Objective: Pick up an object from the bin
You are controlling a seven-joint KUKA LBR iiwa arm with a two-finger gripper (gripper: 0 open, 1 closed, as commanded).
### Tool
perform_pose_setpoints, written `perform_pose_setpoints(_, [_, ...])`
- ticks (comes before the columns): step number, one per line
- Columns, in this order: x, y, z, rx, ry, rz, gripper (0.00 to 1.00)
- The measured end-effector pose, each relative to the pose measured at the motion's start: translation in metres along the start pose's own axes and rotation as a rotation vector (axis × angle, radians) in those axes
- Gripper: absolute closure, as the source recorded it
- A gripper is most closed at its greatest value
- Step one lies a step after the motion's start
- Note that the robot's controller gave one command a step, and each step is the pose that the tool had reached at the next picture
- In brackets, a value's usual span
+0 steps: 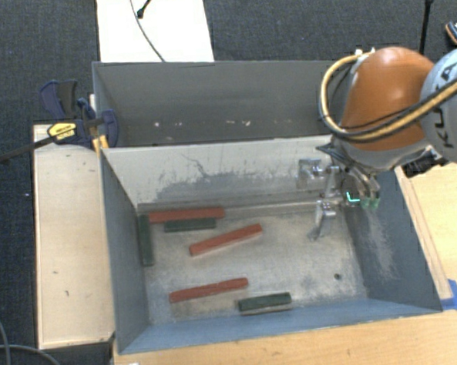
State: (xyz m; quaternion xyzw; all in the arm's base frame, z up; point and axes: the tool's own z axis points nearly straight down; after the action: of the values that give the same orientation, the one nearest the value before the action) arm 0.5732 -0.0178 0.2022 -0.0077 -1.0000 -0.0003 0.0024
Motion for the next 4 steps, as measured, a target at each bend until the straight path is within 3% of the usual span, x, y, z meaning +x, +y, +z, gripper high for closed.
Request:
perform_pose_setpoints(1, [0.023, 0.017, 0.133, 0.0, 0.002, -0.033, 0.0])
perform_pose_setpoints(2, [-0.003, 0.074, 0.131, -0.001, -0.011, -0.22, 0.0])
perform_pose_setpoints(3, [-0.017, 0.159, 0.131, -0.002, -0.012, -0.416, 0.0])
perform_pose_setpoints(4, [-0.015, 0.222, 0.131, -0.001, -0.012, -0.646, 0.0])
